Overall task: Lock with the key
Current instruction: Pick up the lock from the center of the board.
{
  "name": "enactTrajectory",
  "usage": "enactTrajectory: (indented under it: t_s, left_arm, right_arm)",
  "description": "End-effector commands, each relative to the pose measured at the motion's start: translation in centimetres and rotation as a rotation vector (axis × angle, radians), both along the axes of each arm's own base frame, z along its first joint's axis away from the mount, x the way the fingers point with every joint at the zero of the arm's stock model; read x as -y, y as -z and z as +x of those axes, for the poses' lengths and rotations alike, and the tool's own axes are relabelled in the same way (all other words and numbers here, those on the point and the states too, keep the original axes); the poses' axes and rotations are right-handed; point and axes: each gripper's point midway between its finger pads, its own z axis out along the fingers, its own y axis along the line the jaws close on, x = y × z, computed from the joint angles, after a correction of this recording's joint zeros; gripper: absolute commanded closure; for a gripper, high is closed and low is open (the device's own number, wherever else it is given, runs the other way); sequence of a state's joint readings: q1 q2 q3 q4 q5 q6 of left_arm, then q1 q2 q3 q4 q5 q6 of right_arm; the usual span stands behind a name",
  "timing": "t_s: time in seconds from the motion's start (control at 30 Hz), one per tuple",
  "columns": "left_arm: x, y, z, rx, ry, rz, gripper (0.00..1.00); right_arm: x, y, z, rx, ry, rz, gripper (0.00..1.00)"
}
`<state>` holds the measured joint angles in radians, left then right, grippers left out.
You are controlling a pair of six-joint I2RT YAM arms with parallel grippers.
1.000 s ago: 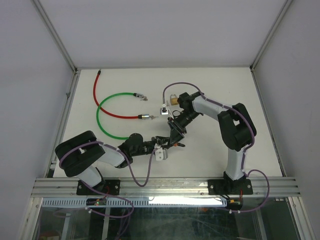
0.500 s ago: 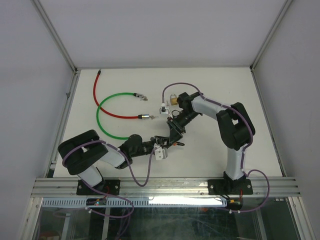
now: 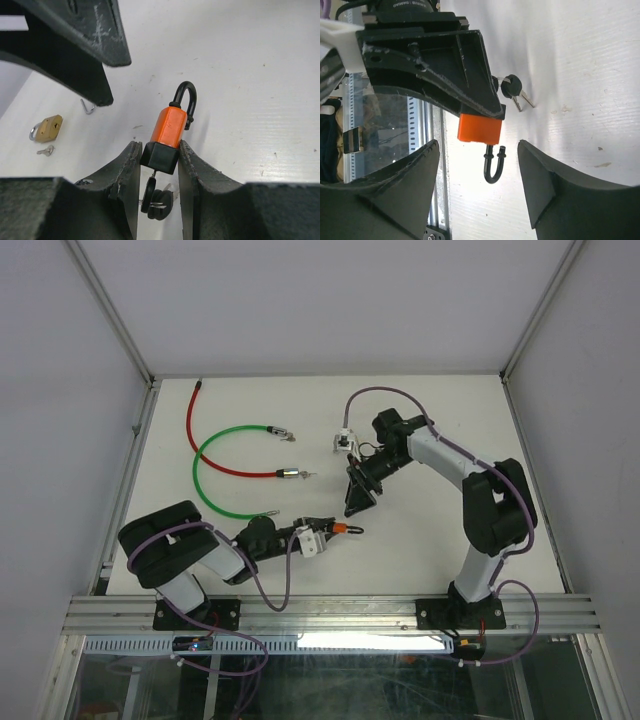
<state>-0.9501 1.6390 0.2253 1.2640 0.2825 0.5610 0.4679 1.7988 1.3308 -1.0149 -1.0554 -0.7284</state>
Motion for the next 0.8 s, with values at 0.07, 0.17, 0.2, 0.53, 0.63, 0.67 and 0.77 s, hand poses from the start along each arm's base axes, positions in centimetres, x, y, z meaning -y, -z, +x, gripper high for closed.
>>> enactTrajectory:
  t_s: [0.07, 0.17, 0.2, 0.53, 0.63, 0.67, 0.77]
  left_arm:
    - [-0.3, -5.7, -0.7, -0.041, -0.015, -0.229, 1.0]
    - [-0.4, -6.3, -0.8, -0.097, -0.025, -0.259, 1.0]
    - [-0.5, -6.6, -0.8, -0.113, -0.028, -0.274, 1.0]
    - [-0.7, -9.6, 0.1, -0.27, -0.095, -0.373, 1.0]
    - [-0.8, -10.3, 0.1, -0.293, -0.101, -0.393, 1.0]
    - [-0.8, -10.6, 0.1, -0.296, -0.104, -0.399, 1.0]
    - [-0.9, -10.9, 0.2, -0.306, -0.11, -0.405, 1.0]
  right_arm:
    - [0.8, -3.8, 0.6, 0.261, 0.001, 0.142, 0.34]
    - [1.4, -4.8, 0.1, 0.403, -0.023, 0.211, 0.34]
    - [1.6, -4.9, -0.3, 0.438, -0.038, 0.23, 0.34]
    - [2.2, -4.5, -0.8, 0.633, -0.056, 0.288, 0.31]
    - [2.1, -4.3, -0.7, 0.644, -0.046, 0.287, 0.36]
    - [2.2, -4.2, -0.6, 0.641, -0.042, 0.284, 0.39]
    - [2.0, -4.5, -0.5, 0.626, -0.033, 0.289, 0.51]
